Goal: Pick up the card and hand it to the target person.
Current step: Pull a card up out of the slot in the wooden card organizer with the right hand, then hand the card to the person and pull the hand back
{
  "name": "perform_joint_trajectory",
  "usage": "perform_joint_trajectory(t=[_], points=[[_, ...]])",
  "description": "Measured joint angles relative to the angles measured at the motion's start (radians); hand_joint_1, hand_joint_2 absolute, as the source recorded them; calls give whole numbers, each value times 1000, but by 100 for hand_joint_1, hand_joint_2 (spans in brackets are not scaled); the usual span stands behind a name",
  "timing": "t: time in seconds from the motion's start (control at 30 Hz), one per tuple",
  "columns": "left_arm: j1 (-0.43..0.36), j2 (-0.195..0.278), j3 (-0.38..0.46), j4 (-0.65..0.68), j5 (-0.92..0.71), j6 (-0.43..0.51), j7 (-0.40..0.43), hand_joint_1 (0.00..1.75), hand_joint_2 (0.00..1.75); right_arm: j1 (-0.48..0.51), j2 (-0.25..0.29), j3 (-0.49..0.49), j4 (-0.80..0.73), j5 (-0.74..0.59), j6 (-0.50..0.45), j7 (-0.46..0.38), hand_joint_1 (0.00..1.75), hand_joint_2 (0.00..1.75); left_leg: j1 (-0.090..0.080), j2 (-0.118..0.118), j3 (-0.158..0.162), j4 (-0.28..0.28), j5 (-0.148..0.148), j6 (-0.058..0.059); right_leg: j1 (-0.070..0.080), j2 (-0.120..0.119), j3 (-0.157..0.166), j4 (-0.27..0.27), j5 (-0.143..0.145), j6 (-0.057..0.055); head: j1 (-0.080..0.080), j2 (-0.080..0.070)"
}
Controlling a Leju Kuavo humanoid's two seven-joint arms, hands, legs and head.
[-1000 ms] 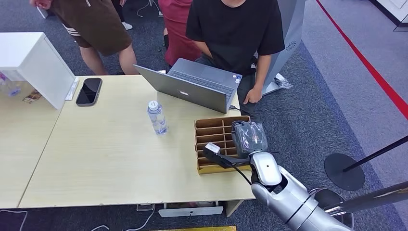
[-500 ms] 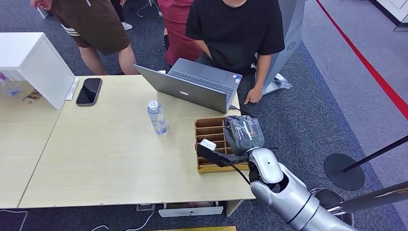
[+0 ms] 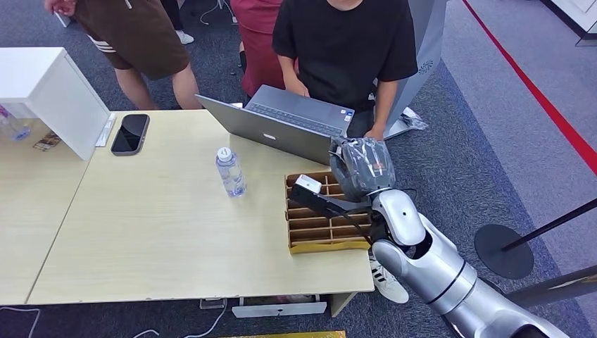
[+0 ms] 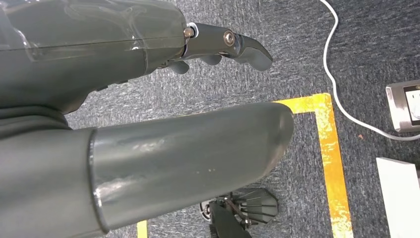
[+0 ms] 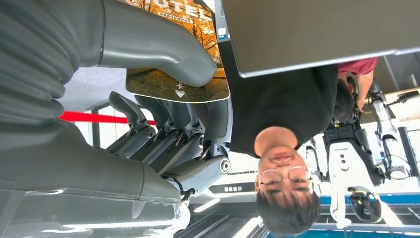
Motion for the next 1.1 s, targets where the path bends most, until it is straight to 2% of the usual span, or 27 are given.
perform_joint_trajectory(t=[0.1, 0.5, 0.87, 1.1], points=[[-8, -4, -10, 0, -10, -3, 10, 0, 0, -35, 9, -4, 92, -14, -29, -12, 154, 175, 0, 0, 0, 0, 0, 0, 0, 0, 0, 0, 0, 0, 0, 0], [-21, -12, -28, 1, -24, -9, 27, 0, 0, -81, 22, 2, 297, -3, -74, -2, 153, 175, 0, -1, 1, -1, 0, 0, 0, -1, 2, -1, 1, 0, 0, 0], [-22, -12, -32, 1, -27, -10, 31, 0, 0, -80, 22, 5, 320, 7, -90, 5, 150, 175, 0, -1, 0, 0, 0, 0, 0, -1, 0, 0, 0, 0, 0, 0], [-25, -14, -36, 1, -31, -10, 32, 0, 0, -65, 25, 0, 339, 15, -136, 3, 152, 175, 0, -1, 0, 0, 0, 0, 0, -1, 1, -1, 0, 0, 0, 0]])
